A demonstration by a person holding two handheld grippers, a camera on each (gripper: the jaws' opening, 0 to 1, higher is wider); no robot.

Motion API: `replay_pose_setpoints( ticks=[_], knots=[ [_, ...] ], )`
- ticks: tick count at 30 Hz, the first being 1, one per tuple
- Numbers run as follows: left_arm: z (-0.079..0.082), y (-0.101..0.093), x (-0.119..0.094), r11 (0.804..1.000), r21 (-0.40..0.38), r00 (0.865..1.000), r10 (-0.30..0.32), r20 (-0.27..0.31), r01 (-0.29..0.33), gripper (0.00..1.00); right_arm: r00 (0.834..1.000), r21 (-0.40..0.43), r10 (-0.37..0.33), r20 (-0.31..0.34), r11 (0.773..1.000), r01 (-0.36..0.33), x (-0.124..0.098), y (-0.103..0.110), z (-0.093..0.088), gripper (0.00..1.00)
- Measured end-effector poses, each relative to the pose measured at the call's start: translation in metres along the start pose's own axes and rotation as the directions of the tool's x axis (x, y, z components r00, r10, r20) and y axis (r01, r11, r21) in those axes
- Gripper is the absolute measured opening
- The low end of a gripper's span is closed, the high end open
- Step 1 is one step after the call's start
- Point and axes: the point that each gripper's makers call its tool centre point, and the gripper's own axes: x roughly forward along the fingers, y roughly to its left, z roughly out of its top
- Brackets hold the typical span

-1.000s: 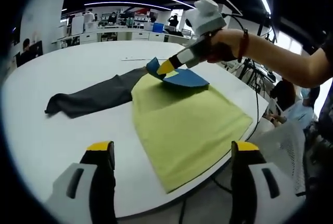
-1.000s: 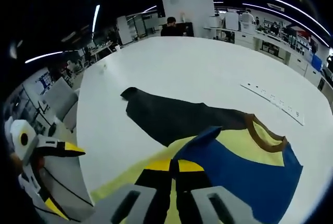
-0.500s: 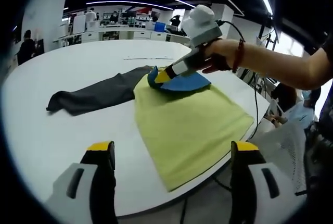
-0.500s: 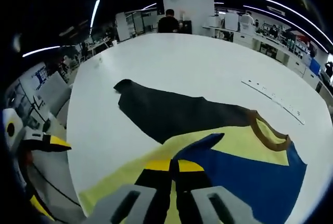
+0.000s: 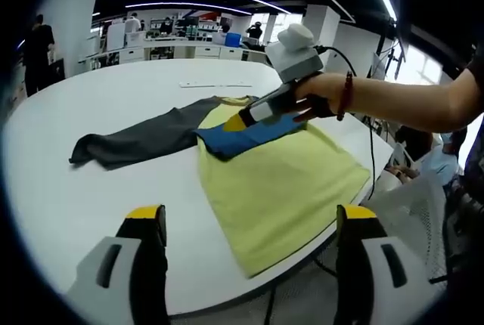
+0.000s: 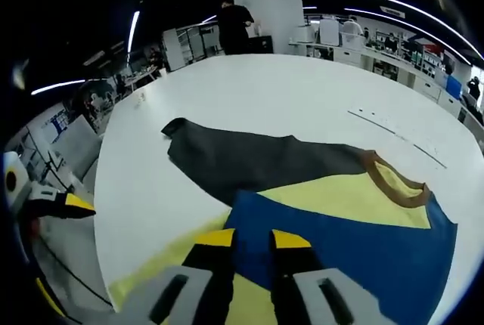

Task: Fold the garment on the visible template until the final outline fits inside the template.

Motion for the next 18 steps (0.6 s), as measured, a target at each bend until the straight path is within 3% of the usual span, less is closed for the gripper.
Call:
replay_pose_setpoints(
  ticks=[8,14,18],
  knots=[
    [0.004,-0.003,0.001,1.000,0.023,1.000,-0.004,0.003,0.004,0.92,0.998,-0.020,-0.055,0.035,0.998,0.056,-0.020,-0.027,0.000,0.53],
    [0.005,-0.004,0.002,0.999,0.033,1.000,-0.009,0.001,0.009,0.93,0.990,-0.016,-0.123,0.067,0.992,0.124,-0.042,-0.061,-0.006,0.70],
    [0.006,-0.005,0.003,0.999,0.038,1.000,-0.008,0.000,0.008,0.94,0.985,0.012,-0.158,0.076,0.987,0.157,-0.058,-0.083,-0.015,0.74]
  ],
)
